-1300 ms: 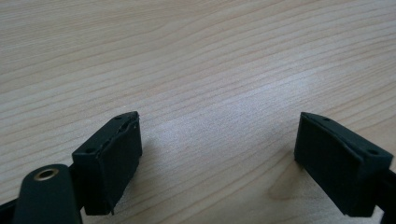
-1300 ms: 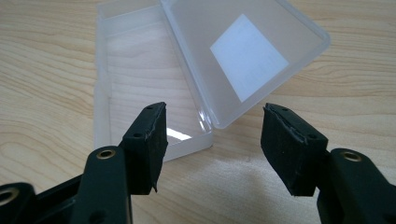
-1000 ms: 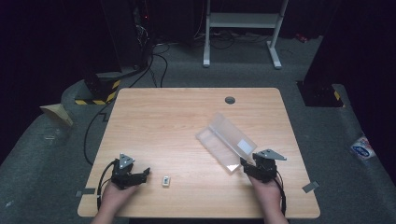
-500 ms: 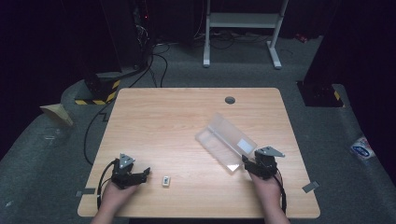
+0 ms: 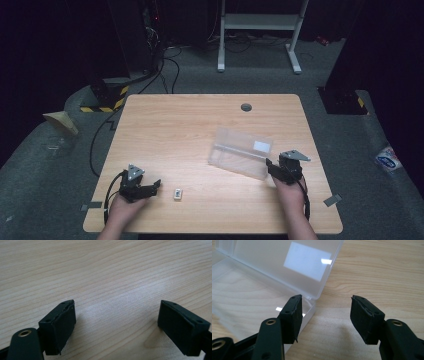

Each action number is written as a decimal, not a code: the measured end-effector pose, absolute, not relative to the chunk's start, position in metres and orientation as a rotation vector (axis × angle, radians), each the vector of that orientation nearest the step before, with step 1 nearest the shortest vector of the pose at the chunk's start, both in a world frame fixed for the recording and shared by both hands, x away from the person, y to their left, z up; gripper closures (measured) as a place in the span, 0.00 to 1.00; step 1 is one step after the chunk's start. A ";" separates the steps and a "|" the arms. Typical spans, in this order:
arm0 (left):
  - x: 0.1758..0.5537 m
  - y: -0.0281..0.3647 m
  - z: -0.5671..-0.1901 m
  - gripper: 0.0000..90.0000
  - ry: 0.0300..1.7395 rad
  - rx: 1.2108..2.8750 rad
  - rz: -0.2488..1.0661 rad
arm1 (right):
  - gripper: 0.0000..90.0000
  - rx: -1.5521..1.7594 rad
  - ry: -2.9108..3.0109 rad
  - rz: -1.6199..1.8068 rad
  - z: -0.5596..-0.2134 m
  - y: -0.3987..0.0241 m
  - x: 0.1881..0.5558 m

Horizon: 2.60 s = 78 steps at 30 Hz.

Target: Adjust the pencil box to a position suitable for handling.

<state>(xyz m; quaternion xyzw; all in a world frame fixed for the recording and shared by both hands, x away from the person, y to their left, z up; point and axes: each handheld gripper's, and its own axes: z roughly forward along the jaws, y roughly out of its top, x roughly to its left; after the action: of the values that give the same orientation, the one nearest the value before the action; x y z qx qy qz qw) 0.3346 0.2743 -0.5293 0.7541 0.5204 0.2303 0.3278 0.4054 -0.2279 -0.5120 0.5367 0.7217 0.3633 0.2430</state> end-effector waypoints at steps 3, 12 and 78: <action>0.335 0.274 -0.529 0.17 1.364 1.970 0.603 | 0.52 1.448 1.994 1.038 -0.507 -0.224 0.397; 0.335 0.274 -0.529 0.17 1.364 1.970 0.603 | 0.62 1.512 1.991 1.048 -0.515 -0.226 0.406; 0.335 0.274 -0.529 0.17 1.366 1.968 0.604 | 0.86 1.297 2.176 0.967 -0.516 -0.165 0.385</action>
<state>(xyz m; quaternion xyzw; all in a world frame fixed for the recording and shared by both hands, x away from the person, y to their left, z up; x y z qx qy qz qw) 0.3346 0.2739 -0.5295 0.7522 0.5219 0.2308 0.3293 0.3852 -0.1649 -0.5155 0.4674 0.7840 0.3485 0.2132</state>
